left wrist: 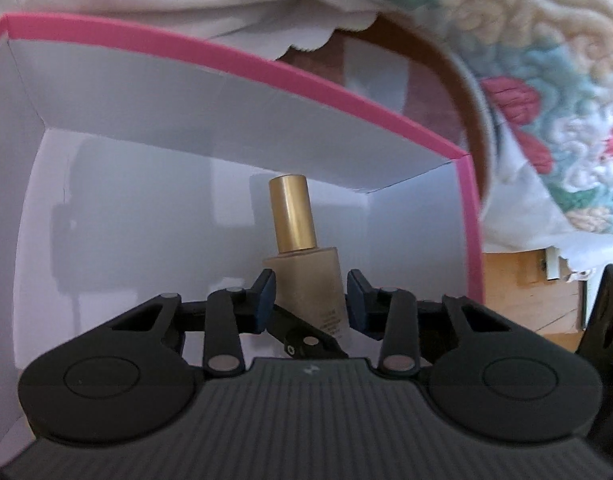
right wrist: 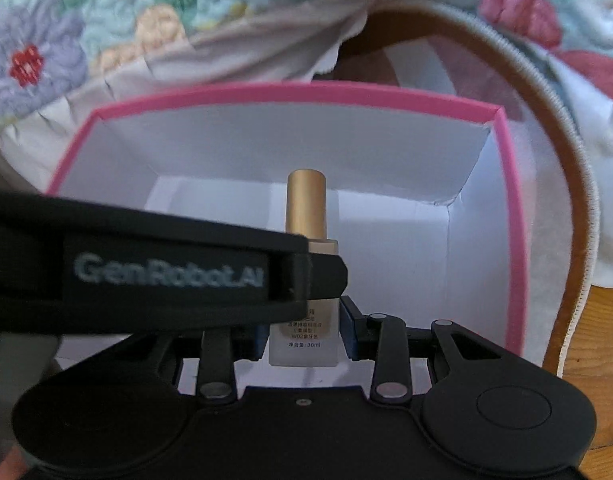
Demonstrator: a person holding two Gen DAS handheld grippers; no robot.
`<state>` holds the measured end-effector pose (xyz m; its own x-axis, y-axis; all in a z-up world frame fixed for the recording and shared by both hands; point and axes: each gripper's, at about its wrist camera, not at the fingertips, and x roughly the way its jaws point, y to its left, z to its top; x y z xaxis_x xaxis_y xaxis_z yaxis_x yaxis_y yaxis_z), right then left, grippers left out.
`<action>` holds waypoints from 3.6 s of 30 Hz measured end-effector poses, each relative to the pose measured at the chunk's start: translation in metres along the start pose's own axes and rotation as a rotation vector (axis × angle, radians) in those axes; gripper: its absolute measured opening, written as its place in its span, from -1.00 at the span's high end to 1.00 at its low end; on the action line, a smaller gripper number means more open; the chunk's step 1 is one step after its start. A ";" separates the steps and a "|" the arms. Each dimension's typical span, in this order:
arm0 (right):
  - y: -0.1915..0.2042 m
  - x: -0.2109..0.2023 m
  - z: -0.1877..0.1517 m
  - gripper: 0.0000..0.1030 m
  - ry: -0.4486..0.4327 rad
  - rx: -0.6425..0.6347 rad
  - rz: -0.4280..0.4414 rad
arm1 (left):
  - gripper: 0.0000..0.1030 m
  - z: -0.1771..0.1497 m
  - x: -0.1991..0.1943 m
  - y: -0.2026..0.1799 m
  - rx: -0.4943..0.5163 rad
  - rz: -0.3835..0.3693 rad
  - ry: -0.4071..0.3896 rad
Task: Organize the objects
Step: 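Carry the foundation bottle with the left tool into the pink box, then open the left tool to release the bottle and lift away, then lower the left tool and grasp the green yarn ball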
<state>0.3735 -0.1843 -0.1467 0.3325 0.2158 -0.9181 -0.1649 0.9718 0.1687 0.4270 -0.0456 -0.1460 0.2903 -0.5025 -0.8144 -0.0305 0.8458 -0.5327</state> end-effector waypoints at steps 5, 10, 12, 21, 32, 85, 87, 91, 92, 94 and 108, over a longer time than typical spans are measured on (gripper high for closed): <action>-0.004 0.015 0.003 0.22 0.038 -0.014 -0.033 | 0.50 0.003 0.017 0.007 -0.050 -0.002 0.025; -0.009 0.004 0.002 0.03 0.083 -0.054 0.024 | 0.53 0.004 0.021 0.005 -0.058 0.013 0.031; -0.008 -0.006 -0.002 0.03 0.090 -0.083 0.044 | 0.55 0.005 0.022 0.002 -0.059 0.019 0.033; -0.003 -0.013 -0.024 0.63 0.005 -0.206 -0.086 | 0.59 0.013 0.033 -0.003 -0.127 -0.049 0.032; -0.006 -0.033 -0.024 0.87 -0.175 -0.179 -0.235 | 0.60 0.016 0.035 -0.009 -0.105 -0.132 0.032; 0.066 -0.260 -0.162 -0.69 -0.108 -0.266 0.257 | -0.71 -0.200 -0.306 -0.030 0.304 0.240 -0.083; 0.075 -0.260 -0.172 -0.70 -0.089 -0.273 0.300 | -0.77 -0.211 -0.309 -0.025 0.305 0.234 -0.099; 0.089 -0.250 -0.190 -0.70 -0.069 -0.282 0.340 | -0.78 -0.223 -0.303 -0.008 0.280 0.227 -0.098; 0.091 -0.245 -0.193 -0.70 -0.066 -0.279 0.346 | -0.78 -0.225 -0.299 -0.001 0.270 0.222 -0.098; 0.095 -0.235 -0.198 -0.70 -0.068 -0.274 0.361 | -0.78 -0.226 -0.291 0.010 0.253 0.211 -0.101; 0.115 -0.146 -0.217 -0.69 -0.126 -0.287 0.337 | -0.75 -0.217 -0.204 0.079 0.104 0.186 -0.069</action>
<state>0.1044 -0.1251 -0.0717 0.3238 0.5426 -0.7751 -0.5280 0.7834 0.3279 0.1580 0.0843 -0.0722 0.3533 -0.3259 -0.8769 0.0086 0.9384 -0.3453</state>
